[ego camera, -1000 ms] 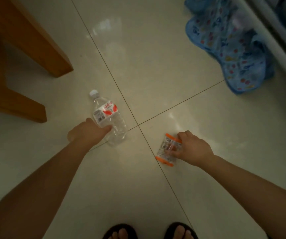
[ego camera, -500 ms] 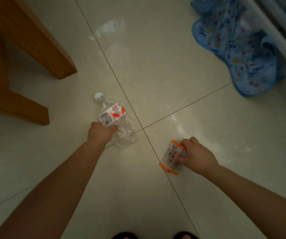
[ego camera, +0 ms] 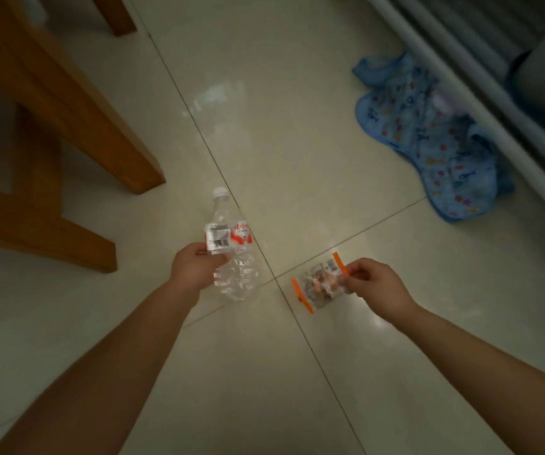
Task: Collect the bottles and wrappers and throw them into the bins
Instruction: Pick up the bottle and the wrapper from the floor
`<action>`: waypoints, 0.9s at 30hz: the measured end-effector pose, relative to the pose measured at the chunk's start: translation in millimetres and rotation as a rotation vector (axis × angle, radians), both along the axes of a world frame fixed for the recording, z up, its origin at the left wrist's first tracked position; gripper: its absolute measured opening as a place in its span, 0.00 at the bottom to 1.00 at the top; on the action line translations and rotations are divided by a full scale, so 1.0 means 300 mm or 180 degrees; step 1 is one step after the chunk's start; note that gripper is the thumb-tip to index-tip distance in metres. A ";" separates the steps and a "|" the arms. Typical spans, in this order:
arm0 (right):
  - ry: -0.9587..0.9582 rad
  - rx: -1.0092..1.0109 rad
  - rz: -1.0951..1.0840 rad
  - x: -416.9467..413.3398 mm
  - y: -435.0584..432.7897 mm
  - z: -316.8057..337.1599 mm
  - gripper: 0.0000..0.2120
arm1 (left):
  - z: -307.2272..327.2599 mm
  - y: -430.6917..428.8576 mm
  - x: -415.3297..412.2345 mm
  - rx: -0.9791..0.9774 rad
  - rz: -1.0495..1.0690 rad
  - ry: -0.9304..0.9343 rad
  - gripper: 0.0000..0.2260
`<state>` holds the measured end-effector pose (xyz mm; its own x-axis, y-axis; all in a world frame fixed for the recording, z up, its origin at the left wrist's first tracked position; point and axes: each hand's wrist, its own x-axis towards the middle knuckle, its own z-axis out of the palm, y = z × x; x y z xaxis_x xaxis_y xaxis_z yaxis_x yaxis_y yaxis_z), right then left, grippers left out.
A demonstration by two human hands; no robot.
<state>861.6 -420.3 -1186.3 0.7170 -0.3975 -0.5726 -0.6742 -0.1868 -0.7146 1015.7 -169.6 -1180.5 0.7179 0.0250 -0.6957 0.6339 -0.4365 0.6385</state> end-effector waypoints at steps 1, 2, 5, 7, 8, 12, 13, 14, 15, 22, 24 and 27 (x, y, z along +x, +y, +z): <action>-0.0079 0.0023 -0.0054 0.024 -0.005 0.038 0.03 | 0.046 -0.007 0.013 -0.0033 -0.0004 -0.0045 0.09; -0.0159 0.0025 -0.0093 0.048 -0.010 0.081 0.04 | 0.093 -0.013 0.025 -0.0064 -0.0002 -0.0096 0.09; -0.0356 -0.0003 -0.0162 0.106 -0.023 0.240 0.04 | 0.262 -0.028 0.042 -0.0177 0.0011 -0.0231 0.12; -0.0466 0.0005 -0.0249 0.129 -0.027 0.373 0.05 | 0.404 -0.032 0.038 -0.0269 0.0025 -0.0284 0.12; -0.0521 0.0029 -0.0288 0.135 -0.028 0.449 0.05 | 0.484 -0.032 0.032 -0.0304 0.0017 -0.0292 0.12; -0.0640 0.0055 -0.0279 0.127 -0.030 0.790 0.04 | 0.846 -0.032 0.013 -0.0383 -0.0121 -0.0341 0.13; -0.0670 0.0058 -0.0262 0.124 -0.029 0.884 0.04 | 0.949 -0.032 0.012 -0.0385 -0.0162 -0.0371 0.13; -0.0713 0.0048 -0.0246 0.122 -0.029 0.981 0.04 | 1.053 -0.032 0.012 -0.0376 -0.0189 -0.0404 0.13; -0.0753 0.0022 -0.0240 0.121 -0.028 1.081 0.04 | 1.161 -0.033 0.013 -0.0366 -0.0208 -0.0449 0.13; -0.1141 -0.0161 -0.0160 0.154 -0.051 1.825 0.06 | 1.940 -0.039 0.004 -0.0526 -0.0315 -0.0865 0.12; -0.1294 -0.0192 -0.0057 0.170 -0.054 2.044 0.04 | 2.152 -0.031 -0.009 -0.0631 -0.0274 -0.1056 0.10; -0.1563 -0.0166 0.0159 0.196 -0.029 2.360 0.05 | 2.446 0.008 -0.040 -0.0753 -0.0173 -0.1284 0.10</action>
<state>920.5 -429.0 -478.3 0.9161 -0.3748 -0.1427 -0.2496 -0.2542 -0.9344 1003.7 -167.4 -446.7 0.9280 -0.1456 -0.3429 0.2949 -0.2751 0.9151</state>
